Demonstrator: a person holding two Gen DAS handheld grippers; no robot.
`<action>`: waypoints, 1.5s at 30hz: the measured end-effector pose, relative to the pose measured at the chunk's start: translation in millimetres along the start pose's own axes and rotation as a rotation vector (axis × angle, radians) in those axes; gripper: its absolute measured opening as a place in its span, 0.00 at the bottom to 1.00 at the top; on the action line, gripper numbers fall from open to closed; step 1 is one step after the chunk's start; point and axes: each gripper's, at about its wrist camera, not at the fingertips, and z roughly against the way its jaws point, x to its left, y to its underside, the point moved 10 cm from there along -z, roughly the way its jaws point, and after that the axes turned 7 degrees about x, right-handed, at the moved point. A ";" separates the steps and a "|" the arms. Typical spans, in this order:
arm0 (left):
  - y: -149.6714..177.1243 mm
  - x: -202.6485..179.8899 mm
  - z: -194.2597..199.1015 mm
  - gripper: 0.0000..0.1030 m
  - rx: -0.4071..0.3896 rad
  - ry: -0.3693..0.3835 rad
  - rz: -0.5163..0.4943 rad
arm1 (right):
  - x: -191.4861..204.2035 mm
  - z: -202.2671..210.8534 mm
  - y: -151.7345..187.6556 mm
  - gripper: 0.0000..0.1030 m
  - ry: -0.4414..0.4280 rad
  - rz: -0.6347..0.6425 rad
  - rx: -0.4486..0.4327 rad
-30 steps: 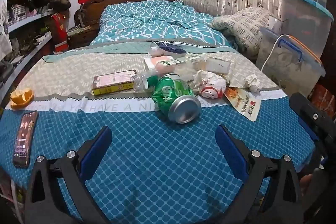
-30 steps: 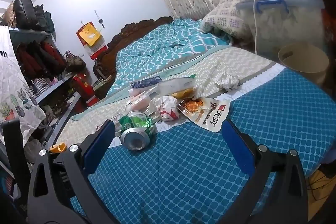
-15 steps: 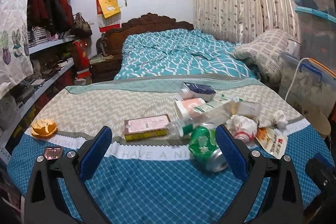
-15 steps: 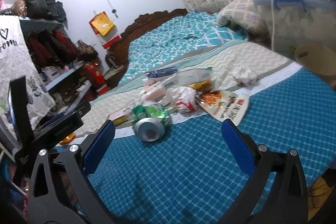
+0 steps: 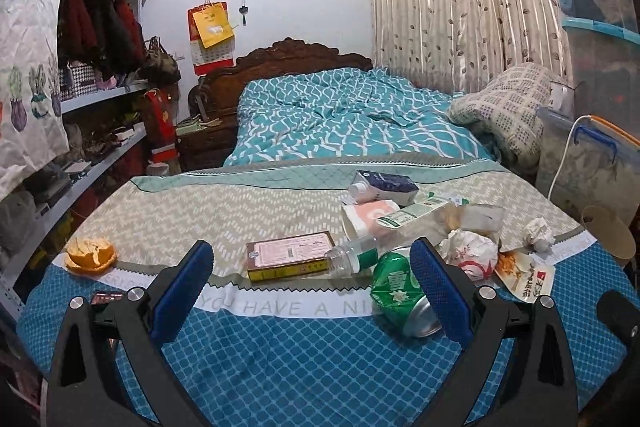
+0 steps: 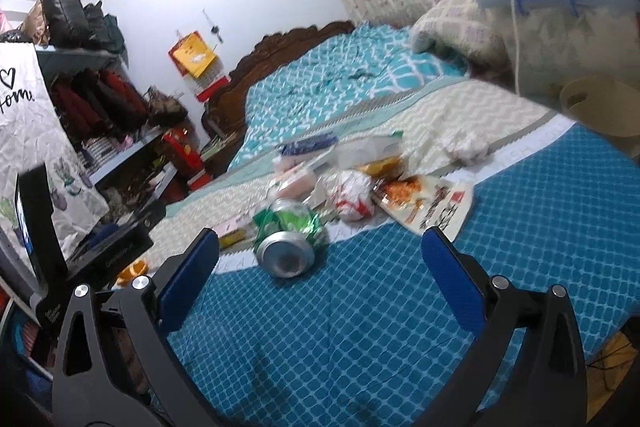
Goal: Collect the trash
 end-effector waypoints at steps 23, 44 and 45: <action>3.2 -3.5 3.1 0.91 -0.004 0.024 0.003 | 2.8 0.7 2.4 0.97 0.027 0.032 0.005; 7.9 1.2 -4.1 0.91 -0.001 0.024 0.028 | 4.9 9.7 -1.8 0.91 0.052 0.067 -0.039; 8.3 1.4 -4.7 0.91 0.000 0.023 0.029 | 5.5 11.1 -2.5 0.89 0.055 0.074 -0.045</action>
